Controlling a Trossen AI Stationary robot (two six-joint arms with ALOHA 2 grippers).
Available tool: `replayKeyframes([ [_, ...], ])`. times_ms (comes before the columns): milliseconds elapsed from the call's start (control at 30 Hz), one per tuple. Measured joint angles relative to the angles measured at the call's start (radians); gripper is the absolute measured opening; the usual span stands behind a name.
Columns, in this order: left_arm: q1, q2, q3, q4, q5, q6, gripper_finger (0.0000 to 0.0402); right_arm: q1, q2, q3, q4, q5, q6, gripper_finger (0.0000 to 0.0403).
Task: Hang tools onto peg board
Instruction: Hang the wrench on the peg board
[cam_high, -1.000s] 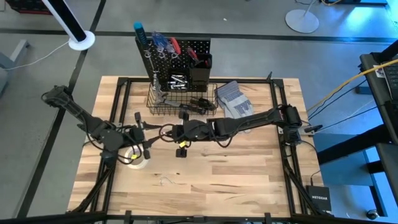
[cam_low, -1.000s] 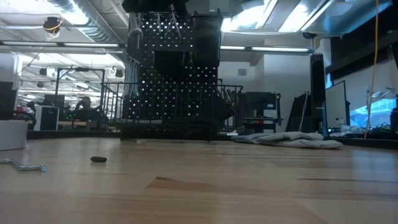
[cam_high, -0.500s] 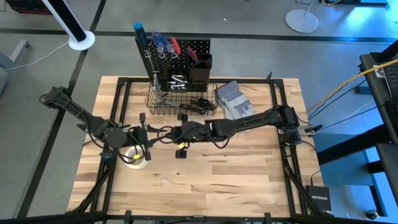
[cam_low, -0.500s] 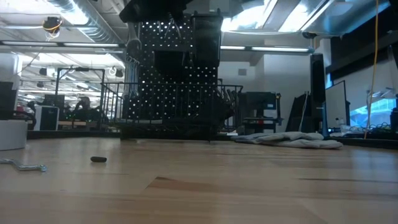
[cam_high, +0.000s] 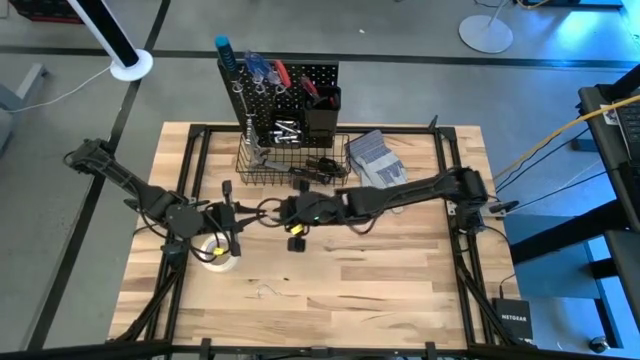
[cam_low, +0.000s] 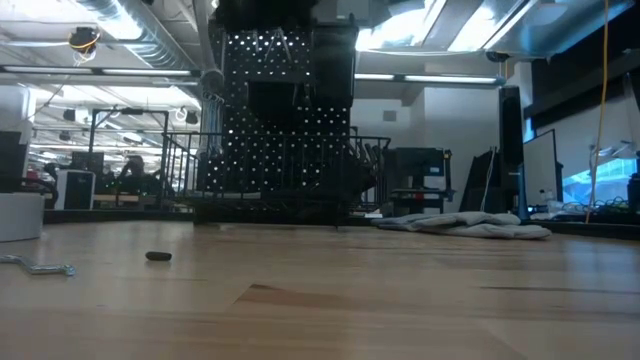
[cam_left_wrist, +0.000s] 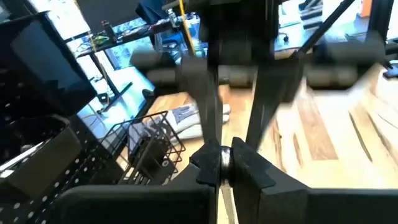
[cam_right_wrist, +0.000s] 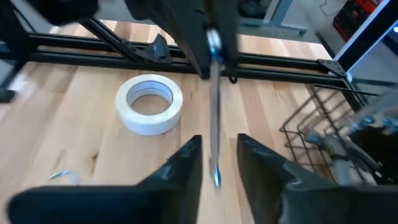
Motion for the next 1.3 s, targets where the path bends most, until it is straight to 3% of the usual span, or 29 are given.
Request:
replayKeyframes([
  [200, -0.028, -0.05, 0.0, -0.003, -0.016, -0.014, 0.001, 0.0, -0.137, 0.002, -0.245, -0.073, 0.11, 0.0167],
  [267, -0.039, -0.067, -0.01, 0.049, -0.017, 0.004, 0.001, 0.012, -0.16, -0.018, -0.253, -0.075, 0.112, 0.0182],
  [433, -0.067, -0.117, -0.123, 0.333, -0.017, 0.127, 0.001, 0.05, -0.168, -0.149, -0.004, -0.054, -0.003, 0.0196],
  [633, -0.088, -0.19, -0.258, 0.635, 0.032, 0.219, 0.001, 0.041, -0.167, -0.389, 0.478, -0.067, -0.048, 0.0191],
  [800, -0.088, -0.215, -0.294, 0.728, 0.065, 0.243, 0.001, 0.018, -0.166, -0.504, 0.757, -0.048, -0.034, 0.0191],
  [967, -0.068, -0.205, -0.295, 0.731, 0.067, 0.24, 0.001, 0.016, -0.113, -0.494, 0.865, -0.103, -0.022, 0.0191],
  [1300, -0.052, -0.204, -0.295, 0.727, 0.086, 0.219, 0.0011, 0.016, -0.052, -0.415, 0.877, -0.102, -0.038, 0.0175],
])
